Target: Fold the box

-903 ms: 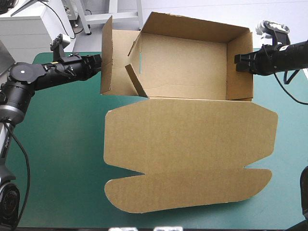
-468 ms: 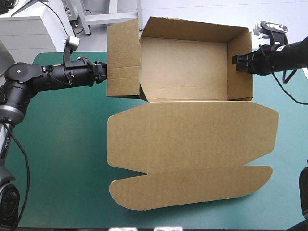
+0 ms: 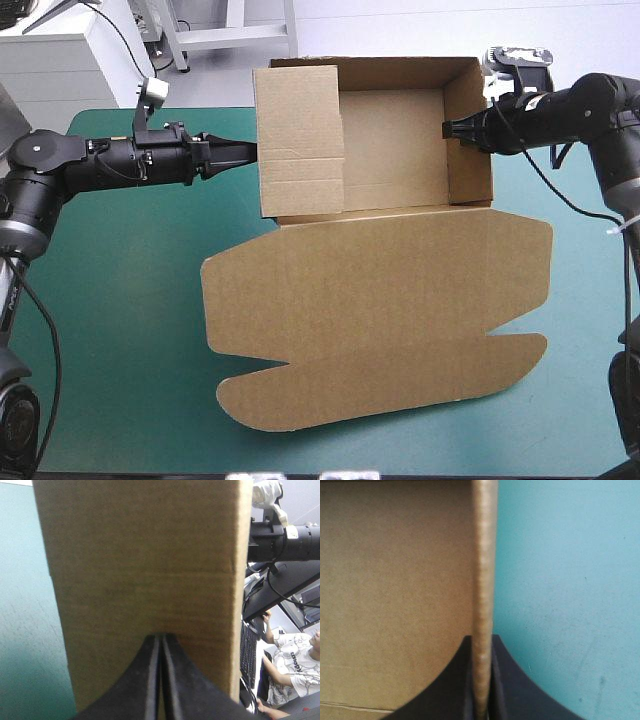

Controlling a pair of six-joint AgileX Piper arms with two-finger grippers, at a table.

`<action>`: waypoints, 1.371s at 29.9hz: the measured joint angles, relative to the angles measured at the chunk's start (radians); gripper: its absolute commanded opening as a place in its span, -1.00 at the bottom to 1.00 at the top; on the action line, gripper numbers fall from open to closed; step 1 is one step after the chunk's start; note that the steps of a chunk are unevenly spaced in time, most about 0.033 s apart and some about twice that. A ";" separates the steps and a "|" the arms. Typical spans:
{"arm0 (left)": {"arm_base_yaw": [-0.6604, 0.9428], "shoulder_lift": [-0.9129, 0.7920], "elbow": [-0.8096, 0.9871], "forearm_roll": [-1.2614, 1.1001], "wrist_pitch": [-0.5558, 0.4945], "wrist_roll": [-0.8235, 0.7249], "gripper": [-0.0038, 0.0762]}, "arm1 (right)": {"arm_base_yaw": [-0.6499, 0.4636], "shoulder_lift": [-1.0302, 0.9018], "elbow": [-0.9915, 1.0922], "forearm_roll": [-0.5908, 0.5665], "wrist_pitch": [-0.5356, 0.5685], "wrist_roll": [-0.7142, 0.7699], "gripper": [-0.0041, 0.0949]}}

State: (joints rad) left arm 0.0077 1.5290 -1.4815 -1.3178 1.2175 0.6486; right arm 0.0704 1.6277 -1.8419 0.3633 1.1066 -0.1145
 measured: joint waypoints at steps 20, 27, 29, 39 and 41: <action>0.000 0.000 0.000 -0.006 0.002 0.001 0.27 | 0.048 0.005 0.000 -0.057 -0.031 0.076 -0.95; 0.000 0.000 0.000 0.039 -0.002 0.001 0.27 | 0.119 0.038 0.000 -0.100 -0.052 0.115 -0.96; -0.002 0.000 0.000 0.100 -0.001 0.000 0.25 | 0.138 0.053 0.000 -0.121 -0.052 0.128 -0.96; -0.105 0.000 0.000 0.520 -0.095 -0.201 0.24 | 0.264 0.092 0.001 -0.270 -0.079 0.200 -0.96; -0.146 0.000 0.000 0.622 -0.142 -0.259 0.24 | 0.284 0.101 0.001 -0.294 -0.082 0.219 -0.96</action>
State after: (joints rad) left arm -0.1384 1.5290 -1.4815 -0.6954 1.0752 0.3894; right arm 0.3539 1.7292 -1.8410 0.0691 1.0247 0.1040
